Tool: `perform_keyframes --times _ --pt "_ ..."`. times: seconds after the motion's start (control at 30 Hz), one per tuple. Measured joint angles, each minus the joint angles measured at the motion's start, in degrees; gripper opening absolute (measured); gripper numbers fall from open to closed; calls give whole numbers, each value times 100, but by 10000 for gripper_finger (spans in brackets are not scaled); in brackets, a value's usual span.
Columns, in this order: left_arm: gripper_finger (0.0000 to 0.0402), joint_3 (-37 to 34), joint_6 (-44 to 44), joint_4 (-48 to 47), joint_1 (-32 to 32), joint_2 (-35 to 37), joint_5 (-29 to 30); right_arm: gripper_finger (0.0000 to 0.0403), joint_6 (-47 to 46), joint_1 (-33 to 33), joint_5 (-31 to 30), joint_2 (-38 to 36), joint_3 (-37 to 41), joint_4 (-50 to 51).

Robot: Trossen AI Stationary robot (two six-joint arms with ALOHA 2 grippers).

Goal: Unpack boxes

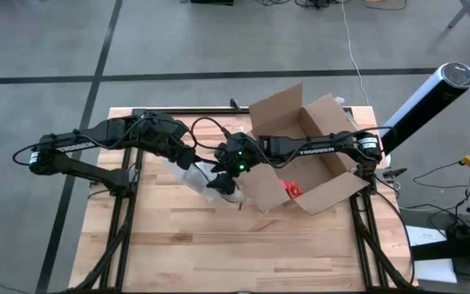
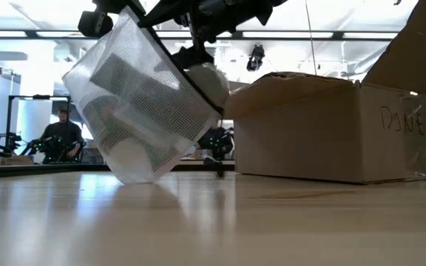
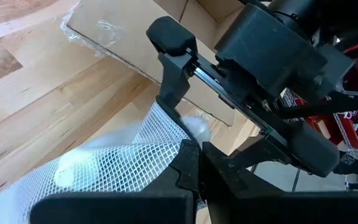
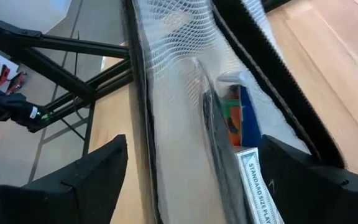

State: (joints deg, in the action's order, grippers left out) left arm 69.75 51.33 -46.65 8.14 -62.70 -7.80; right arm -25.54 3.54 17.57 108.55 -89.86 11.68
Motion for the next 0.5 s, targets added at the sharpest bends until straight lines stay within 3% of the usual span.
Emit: perform_keyframes --times 0.5 --pt "0 -1 0 -22 0 0 24 311 9 306 167 -42 2 16"
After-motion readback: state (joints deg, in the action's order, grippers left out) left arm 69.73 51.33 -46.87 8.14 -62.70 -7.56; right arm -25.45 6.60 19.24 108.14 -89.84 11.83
